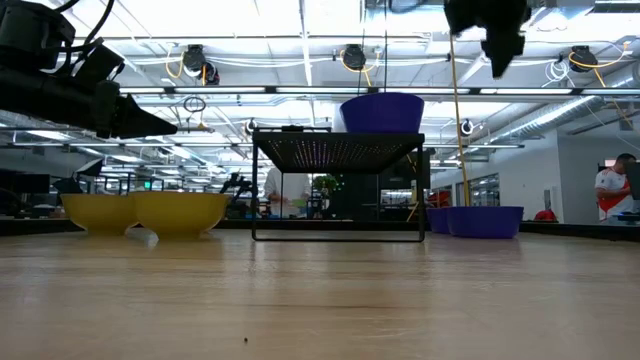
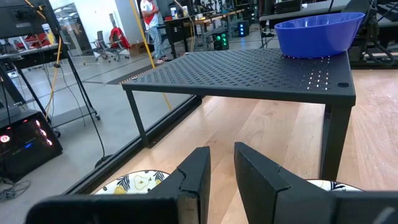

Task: Pick & Place Mini bowls
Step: Stack the bottom blue bowl on the blue bowl on the shelf

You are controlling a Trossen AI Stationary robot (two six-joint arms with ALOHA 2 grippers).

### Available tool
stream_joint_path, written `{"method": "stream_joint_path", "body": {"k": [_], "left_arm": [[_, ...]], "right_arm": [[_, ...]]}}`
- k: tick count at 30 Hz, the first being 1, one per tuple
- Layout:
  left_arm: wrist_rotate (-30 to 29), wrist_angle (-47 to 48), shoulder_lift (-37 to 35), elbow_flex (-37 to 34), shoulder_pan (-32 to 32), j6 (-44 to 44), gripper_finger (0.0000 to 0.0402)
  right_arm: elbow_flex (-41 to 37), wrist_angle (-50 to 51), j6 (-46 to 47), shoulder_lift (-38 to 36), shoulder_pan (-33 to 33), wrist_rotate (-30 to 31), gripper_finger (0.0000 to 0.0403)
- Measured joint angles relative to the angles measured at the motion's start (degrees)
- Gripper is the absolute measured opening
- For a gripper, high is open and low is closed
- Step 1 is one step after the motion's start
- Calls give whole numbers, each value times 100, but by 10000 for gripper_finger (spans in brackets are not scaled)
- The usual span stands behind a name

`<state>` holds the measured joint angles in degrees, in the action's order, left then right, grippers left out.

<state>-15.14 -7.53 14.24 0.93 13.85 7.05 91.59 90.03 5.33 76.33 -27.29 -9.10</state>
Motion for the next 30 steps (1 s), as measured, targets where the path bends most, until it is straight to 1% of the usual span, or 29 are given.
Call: {"method": "stream_joint_path", "body": {"k": [4,7,13,15,30], "left_arm": [[0,2,0,0,1,0,77],[0,2,1,-2,0,0,77],[0,2,1,-1,1,0,77],[0,2,0,-2,0,0,77],[0,2,0,-1,2,0,77]], "right_arm": [[-618,-2,-366,2,0,2,128],[-1004,-31,-468,1,0,39,128],[-1615,-557,-514,1,0,377,128],[-1769,-800,-612,1,0,470,128],[-2765,-2249,-1391,-1,0,479,128]]}}
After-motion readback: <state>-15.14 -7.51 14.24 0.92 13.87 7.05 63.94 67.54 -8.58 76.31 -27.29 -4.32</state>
